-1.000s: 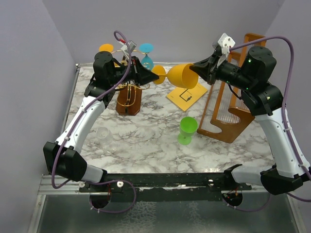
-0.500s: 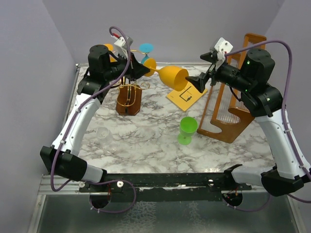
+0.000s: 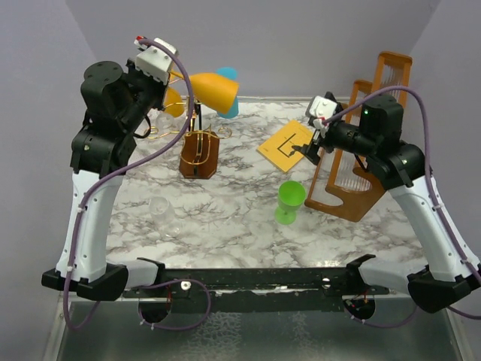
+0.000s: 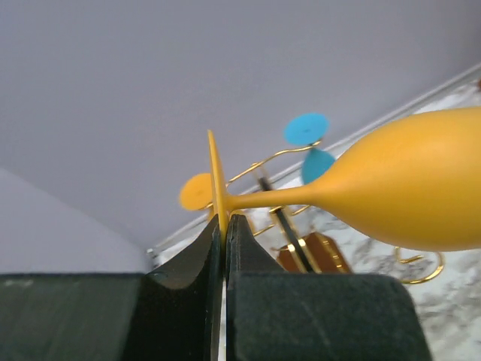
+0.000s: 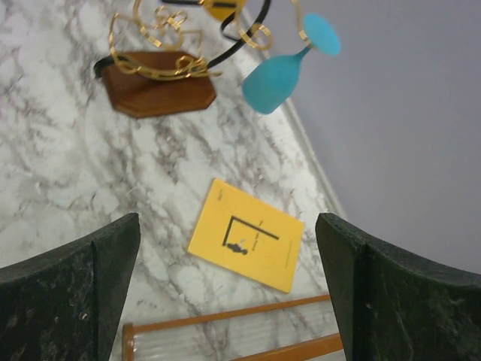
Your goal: Place the wine glass upside down on the wine glass rack
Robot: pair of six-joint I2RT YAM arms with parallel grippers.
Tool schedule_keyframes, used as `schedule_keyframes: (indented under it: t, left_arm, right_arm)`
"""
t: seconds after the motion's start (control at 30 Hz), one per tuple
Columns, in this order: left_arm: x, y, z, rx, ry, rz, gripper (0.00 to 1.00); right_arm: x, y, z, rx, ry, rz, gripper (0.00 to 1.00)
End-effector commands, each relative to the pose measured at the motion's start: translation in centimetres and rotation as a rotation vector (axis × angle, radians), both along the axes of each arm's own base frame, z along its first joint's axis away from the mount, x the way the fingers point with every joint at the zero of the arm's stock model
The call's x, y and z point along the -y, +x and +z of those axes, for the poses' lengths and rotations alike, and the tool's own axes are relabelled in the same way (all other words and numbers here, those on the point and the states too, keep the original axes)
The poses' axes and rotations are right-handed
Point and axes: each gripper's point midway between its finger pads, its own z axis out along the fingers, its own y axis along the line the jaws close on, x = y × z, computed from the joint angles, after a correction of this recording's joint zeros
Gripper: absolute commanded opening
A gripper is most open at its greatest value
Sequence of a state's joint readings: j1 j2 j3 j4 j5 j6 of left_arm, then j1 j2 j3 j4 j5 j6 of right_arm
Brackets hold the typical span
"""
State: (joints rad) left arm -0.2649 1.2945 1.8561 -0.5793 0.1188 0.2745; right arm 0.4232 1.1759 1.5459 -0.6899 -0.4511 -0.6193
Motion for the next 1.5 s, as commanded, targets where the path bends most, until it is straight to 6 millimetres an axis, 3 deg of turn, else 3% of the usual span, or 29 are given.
schedule_keyframes:
  t: [0.0,0.27,0.53,0.63,0.87,1.03,1.27,1.47]
  left_arm:
    - [-5.9,-1.8,1.8,0.067,0.242,0.234,0.0]
    - [-10.9,-5.1,3.5,0.09,0.447,0.422,0.0]
    - [-19.4,-6.2,1.5,-0.021,0.721,0.873,0.0]
    - [-21.3,-6.3,0.0,-0.07,0.794,0.989,0.0]
    - [-22.6,-4.5,-4.6,-0.192,0.978,1.032,0.0]
    - [-22.3,-2.7,-8.2,-0.246,1.076,0.974,0.0]
    - [-19.7,0.4,-12.2,-0.257,1.082,0.757,0.0]
    - [-16.7,2.3,-13.7,-0.246,1.084,0.614,0.0]
  right_arm:
    - [-1.1,-1.6,-4.8,-0.063,-0.078,0.143,1.0]
    - [-3.0,-1.7,-9.2,-0.147,-0.014,0.221,1.0]
    - [-3.8,-2.6,-11.6,-0.232,0.008,0.277,1.0]
    - [-3.8,-2.6,-11.9,-0.235,0.007,0.276,1.0]
    - [-3.6,-2.8,-12.0,-0.222,0.006,0.266,1.0]
    - [-3.5,-2.8,-12.3,-0.225,0.002,0.262,1.0]
    - [-3.5,-2.7,-12.4,-0.228,0.0,0.26,1.0]
    - [-3.6,-2.5,-12.6,-0.237,-0.002,0.261,1.0]
